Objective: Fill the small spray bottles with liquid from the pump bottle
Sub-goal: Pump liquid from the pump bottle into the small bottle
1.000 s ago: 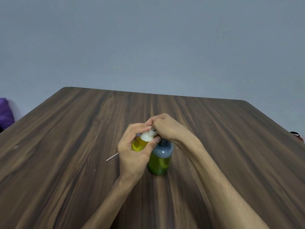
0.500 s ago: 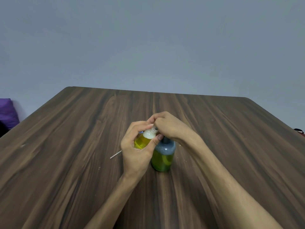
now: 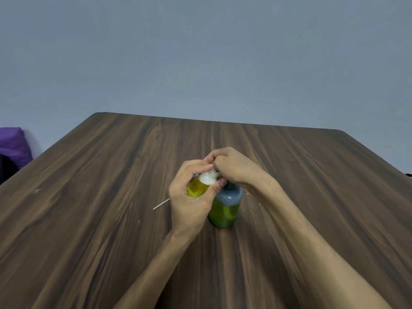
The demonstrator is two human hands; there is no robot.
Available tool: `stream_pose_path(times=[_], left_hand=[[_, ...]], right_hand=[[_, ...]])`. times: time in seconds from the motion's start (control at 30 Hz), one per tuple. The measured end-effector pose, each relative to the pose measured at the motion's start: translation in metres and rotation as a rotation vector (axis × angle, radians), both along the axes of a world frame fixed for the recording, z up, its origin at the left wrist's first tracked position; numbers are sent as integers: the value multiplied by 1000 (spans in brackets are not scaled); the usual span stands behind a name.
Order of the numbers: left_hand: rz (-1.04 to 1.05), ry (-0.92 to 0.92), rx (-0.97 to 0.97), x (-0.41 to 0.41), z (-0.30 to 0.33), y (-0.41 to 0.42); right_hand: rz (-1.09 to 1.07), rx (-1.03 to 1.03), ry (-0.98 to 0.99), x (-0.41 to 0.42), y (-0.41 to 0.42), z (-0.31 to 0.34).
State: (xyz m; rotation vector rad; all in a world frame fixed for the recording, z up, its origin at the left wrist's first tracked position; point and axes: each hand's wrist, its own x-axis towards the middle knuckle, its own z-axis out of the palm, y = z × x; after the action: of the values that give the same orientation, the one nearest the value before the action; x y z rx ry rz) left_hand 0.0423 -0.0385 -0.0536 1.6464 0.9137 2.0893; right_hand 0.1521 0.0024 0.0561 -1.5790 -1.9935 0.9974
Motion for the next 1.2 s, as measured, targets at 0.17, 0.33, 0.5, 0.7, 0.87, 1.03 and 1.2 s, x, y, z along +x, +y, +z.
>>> stream_pose_path(times=[0.17, 0.33, 0.5, 0.7, 0.87, 1.03, 1.2], left_hand=[[-2, -5, 3, 2, 1, 3], [19, 11, 4, 0, 0, 3], [13, 12, 6, -1, -1, 2], [11, 10, -15, 1, -1, 3], [26, 5, -14, 1, 0, 4], [40, 16, -18, 0, -3, 3], [38, 14, -19, 1, -1, 2]], right_hand=[[-19, 6, 13, 0, 0, -3], [0, 1, 20, 1, 2, -1], [11, -2, -12, 1, 1, -1], [-8, 27, -37, 0, 0, -2], [-21, 25, -10, 0, 2, -2], [-1, 32, -19, 2, 2, -2], [9, 28, -41, 2, 0, -2]])
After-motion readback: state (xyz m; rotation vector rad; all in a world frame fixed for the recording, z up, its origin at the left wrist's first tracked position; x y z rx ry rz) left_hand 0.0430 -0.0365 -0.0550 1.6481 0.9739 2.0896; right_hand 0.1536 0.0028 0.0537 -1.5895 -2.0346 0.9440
